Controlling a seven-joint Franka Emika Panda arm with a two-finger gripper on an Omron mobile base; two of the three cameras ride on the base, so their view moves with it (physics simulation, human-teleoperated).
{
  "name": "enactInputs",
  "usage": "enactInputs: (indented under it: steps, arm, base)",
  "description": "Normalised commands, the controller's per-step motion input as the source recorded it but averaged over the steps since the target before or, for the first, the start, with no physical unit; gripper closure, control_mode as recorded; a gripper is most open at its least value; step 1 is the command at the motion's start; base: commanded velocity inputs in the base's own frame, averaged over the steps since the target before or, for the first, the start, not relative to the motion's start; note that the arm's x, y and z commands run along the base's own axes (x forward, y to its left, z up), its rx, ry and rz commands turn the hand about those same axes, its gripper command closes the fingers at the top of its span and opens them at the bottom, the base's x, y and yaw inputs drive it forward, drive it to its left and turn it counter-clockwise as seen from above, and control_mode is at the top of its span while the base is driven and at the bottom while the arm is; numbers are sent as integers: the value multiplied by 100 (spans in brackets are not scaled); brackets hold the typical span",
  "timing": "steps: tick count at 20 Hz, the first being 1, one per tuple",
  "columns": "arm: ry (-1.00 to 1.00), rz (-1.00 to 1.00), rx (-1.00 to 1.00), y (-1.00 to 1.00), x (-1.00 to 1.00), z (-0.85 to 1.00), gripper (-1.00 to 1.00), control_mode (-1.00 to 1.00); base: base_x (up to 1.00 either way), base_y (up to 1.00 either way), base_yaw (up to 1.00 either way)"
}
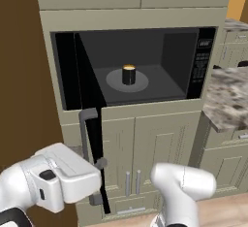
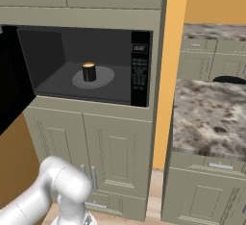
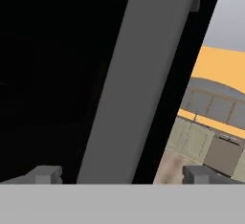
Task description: Pick the mug from the counter and place it inside the microwave. Then close the microwave.
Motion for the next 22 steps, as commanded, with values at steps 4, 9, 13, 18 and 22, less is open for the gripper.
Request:
enactInputs:
  steps: [4,9,13,18,22]
  arm:
    - [0,0,0,-50,0,0,-100,-100]
    - [3,5,0,-56,17,0,-100,-100]
    - [7,8,0,-55,30,0,-100,-100]
    - [8,14,0,-60,39,0,-100,-100]
    - [9,15,0,-60,43,0,-100,-100]
  base:
    - [0,0,0]
    - [0,0,0]
    - [0,0,0]
    - [0,0,0]
    - [0,0,0]
